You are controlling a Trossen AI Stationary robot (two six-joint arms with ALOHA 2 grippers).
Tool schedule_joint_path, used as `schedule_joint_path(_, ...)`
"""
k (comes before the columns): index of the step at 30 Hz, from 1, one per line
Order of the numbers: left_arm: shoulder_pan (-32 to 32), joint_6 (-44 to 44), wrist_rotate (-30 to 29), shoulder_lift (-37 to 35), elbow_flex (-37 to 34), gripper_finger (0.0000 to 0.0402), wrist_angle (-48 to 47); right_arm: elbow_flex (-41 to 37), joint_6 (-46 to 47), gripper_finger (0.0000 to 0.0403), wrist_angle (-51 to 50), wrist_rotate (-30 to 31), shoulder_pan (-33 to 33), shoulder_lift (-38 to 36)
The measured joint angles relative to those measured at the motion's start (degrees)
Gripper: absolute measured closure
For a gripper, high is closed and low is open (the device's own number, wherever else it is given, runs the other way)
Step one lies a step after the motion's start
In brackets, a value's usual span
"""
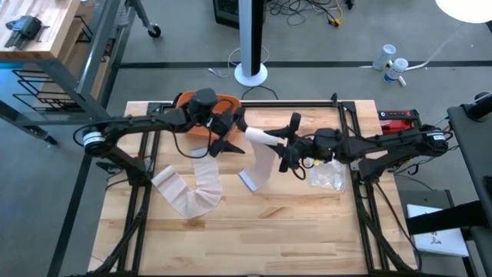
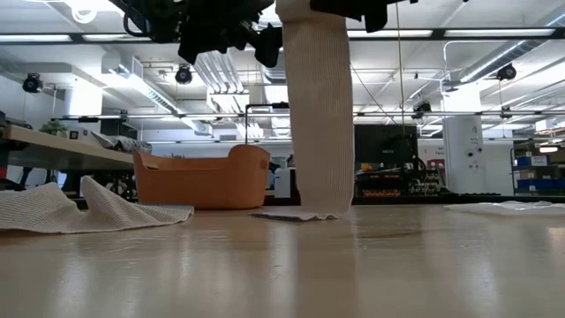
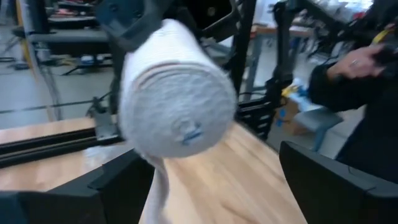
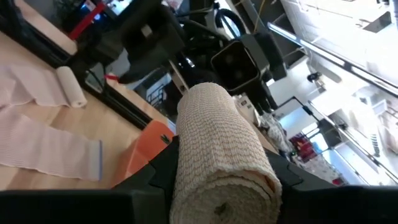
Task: Roll bandage
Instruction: Roll the right white bandage
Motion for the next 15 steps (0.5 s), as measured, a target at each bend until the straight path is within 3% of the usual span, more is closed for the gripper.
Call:
schedule_joint_path(9, 1.6, 0.1, -1.9, 1.1, 0.0, 0.0070, 3.3, 0.0, -1.3, 0.0272, 0.2, 0.0, -0.4, 0.1)
schedule_joint_path(15, 4.7, 1.7, -0.2, 1.1, 0.0, 0.0070, 3.3, 0.0, 0.4, 0.0273, 0.2, -0.8, -2.3, 0.1)
